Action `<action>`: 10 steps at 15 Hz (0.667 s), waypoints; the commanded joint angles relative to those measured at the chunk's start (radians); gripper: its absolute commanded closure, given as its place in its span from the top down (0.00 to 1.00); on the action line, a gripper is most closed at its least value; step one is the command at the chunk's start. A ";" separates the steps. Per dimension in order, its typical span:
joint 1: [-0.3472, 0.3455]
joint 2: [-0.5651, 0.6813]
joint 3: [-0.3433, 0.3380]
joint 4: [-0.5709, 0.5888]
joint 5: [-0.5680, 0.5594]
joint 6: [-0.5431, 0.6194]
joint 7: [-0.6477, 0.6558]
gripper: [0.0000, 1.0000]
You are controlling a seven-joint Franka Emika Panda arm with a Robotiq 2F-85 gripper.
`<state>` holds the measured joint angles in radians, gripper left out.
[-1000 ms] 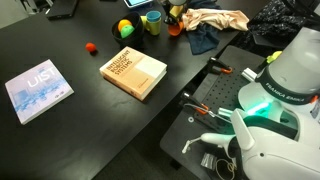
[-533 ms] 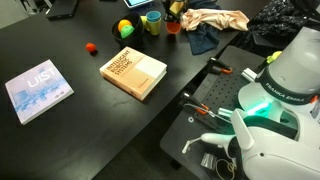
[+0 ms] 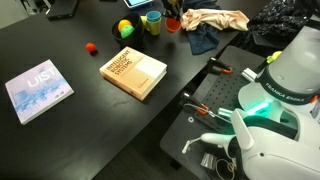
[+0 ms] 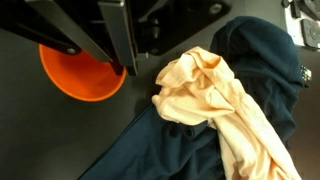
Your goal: Stack the cups together
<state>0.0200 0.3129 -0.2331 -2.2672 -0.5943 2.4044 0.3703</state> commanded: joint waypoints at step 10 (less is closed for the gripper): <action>-0.073 0.078 0.078 0.418 0.301 -0.451 -0.276 0.03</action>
<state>-0.0274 0.3457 -0.1801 -1.9688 -0.3399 2.0406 0.1407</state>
